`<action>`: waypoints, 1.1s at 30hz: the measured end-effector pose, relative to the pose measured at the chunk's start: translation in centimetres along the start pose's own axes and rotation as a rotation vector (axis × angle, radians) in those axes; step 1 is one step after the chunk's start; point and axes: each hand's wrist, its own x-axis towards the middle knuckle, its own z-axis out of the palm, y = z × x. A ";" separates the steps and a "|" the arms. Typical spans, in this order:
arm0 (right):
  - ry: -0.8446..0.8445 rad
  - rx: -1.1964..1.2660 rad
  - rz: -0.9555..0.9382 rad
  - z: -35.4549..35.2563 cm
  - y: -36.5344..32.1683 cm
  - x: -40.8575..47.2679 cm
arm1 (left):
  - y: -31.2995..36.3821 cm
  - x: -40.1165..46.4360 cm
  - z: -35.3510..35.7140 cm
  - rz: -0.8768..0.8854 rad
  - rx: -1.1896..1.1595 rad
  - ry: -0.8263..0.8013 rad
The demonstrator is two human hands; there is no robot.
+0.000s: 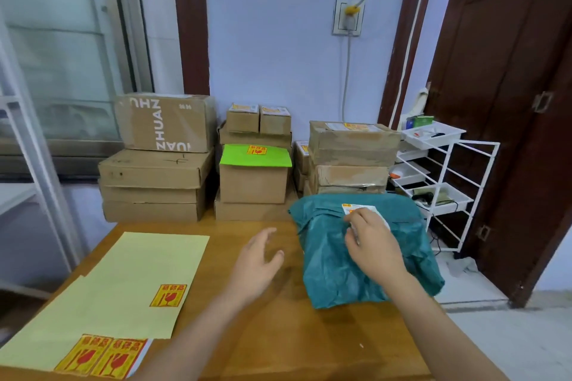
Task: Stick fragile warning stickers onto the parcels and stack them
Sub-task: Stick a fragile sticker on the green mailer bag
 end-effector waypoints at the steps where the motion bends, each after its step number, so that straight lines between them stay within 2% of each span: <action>1: -0.007 -0.002 -0.028 0.4 -1.0 0.2 | -0.3 0.0 -0.9 -0.005 0.020 0.002; 11: -0.136 0.118 -0.123 2.5 -10.7 4.0 | -2.1 0.7 -9.8 -0.058 0.160 0.116; 22: -0.148 0.312 -0.049 3.5 -15.7 10.9 | -2.4 5.6 -17.3 -0.104 0.012 0.333; 33: -0.137 0.490 -0.007 6.0 -19.0 16.9 | -2.9 11.5 -21.9 -0.120 -0.031 0.455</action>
